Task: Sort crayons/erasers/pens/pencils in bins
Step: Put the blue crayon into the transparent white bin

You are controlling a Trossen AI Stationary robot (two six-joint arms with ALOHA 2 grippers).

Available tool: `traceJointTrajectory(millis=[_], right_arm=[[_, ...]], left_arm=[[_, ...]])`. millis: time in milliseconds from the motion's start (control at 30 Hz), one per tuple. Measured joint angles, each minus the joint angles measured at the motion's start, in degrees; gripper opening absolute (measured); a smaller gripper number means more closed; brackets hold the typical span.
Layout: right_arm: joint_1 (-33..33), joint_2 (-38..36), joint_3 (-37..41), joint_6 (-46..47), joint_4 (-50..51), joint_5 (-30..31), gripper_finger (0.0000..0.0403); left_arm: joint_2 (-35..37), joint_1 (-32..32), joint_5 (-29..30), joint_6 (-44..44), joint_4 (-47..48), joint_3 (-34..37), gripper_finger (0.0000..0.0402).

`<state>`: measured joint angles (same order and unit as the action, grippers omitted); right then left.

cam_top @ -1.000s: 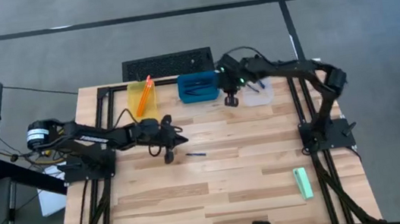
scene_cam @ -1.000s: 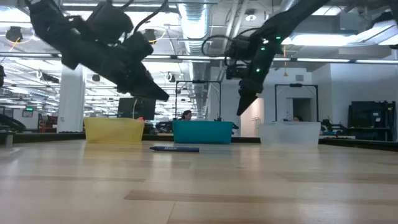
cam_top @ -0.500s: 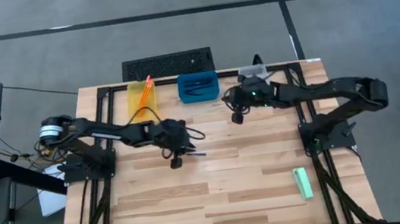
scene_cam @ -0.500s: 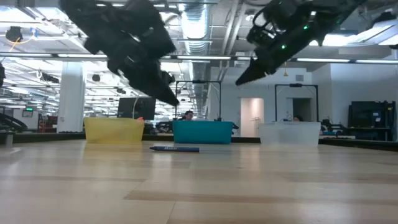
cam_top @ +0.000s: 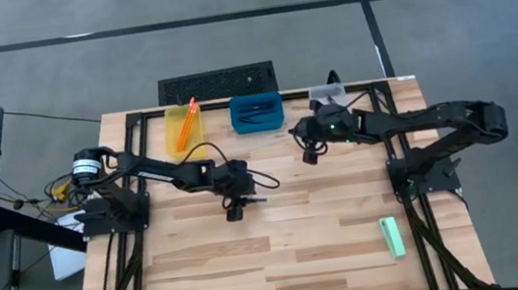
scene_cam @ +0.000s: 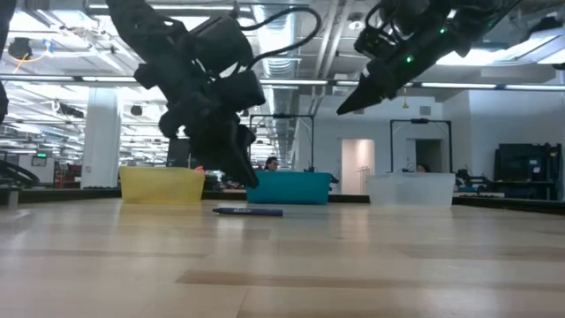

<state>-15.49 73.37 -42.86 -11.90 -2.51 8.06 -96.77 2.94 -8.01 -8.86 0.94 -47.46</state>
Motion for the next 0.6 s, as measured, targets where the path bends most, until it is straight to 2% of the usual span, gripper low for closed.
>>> traceJointTrajectory(millis=[367,600], right_arm=[[-0.22,0.93,0.01,-0.59,-1.06,-0.13,0.0002],[0.01,0.89,0.01,-0.57,-1.16,-0.3,0.0002]], left_arm=[[-0.23,-0.7,3.41,0.0,2.23,0.0,0.0119],[-4.62,-0.7,3.26,-0.27,1.31,-0.03,0.0119]])
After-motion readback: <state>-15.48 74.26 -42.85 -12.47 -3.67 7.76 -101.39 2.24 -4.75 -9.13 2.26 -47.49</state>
